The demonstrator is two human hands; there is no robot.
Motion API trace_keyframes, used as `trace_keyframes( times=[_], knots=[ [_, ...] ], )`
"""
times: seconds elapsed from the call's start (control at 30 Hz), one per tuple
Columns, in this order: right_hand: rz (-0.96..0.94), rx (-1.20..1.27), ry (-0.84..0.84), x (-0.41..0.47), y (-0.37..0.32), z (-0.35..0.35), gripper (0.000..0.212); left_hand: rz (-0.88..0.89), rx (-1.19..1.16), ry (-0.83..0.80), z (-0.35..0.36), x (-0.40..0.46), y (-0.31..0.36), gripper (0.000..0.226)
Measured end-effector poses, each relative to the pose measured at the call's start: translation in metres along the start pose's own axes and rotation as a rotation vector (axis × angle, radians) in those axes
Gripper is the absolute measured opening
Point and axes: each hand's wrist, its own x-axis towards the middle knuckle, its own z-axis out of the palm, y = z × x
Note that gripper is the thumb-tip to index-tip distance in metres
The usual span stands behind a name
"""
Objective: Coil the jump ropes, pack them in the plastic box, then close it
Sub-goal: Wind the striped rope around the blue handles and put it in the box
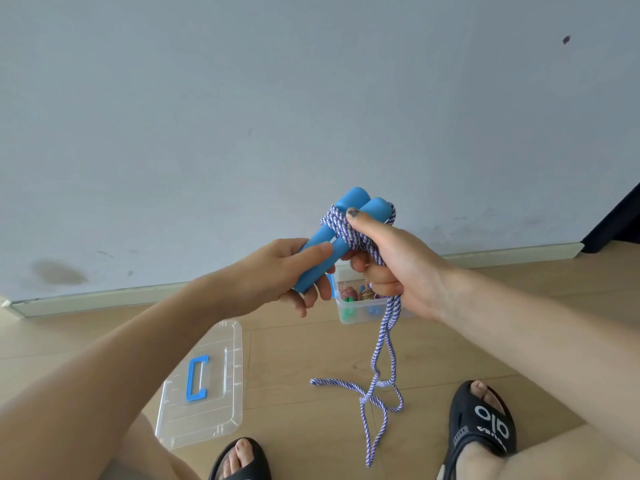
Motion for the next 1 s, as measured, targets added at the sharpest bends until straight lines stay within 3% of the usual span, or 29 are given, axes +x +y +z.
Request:
trace_keyframes(
  times=[0.13, 0.27, 0.4, 0.47, 0.53, 0.6, 0.73, 0.9, 1.0],
  knots=[
    [-0.001, -0.014, -0.007, 0.002, 0.0, -0.003, 0.066, 0.038, 0.078, 0.113, -0.002, 0.009, -0.004, 0.023],
    [-0.003, -0.196, 0.023, 0.007, 0.006, 0.001, 0.075, 0.023, 0.113, 0.256, -0.01, 0.02, -0.008, 0.022],
    [-0.189, -0.656, 0.024, 0.001, 0.02, 0.01, 0.056, -0.02, 0.119, 0.363, -0.02, 0.028, -0.012, 0.021],
    [-0.267, -0.765, 0.055, 0.001, 0.021, 0.013, 0.043, -0.02, 0.328, 0.404, -0.023, 0.029, -0.016, 0.025],
    [-0.297, -0.805, 0.113, 0.004, 0.015, 0.008, 0.039, 0.027, 0.618, 0.425, -0.026, 0.029, -0.021, 0.032],
    [-0.316, -0.838, 0.151, 0.006, 0.007, 0.0, 0.038, 0.076, 0.725, 0.415, -0.027, 0.028, -0.024, 0.035],
    [-0.29, -0.862, 0.147, 0.006, -0.004, -0.013, 0.037, 0.079, 0.729, 0.384, -0.024, 0.028, -0.022, 0.035],
    [-0.238, -0.725, 0.127, 0.002, -0.009, -0.013, 0.038, -0.024, 0.384, 0.332, -0.028, 0.029, -0.019, 0.03],
    [-0.306, -0.762, 0.117, -0.001, -0.011, -0.009, 0.037, 0.017, 0.597, 0.332, -0.021, 0.03, -0.022, 0.033]
  ],
)
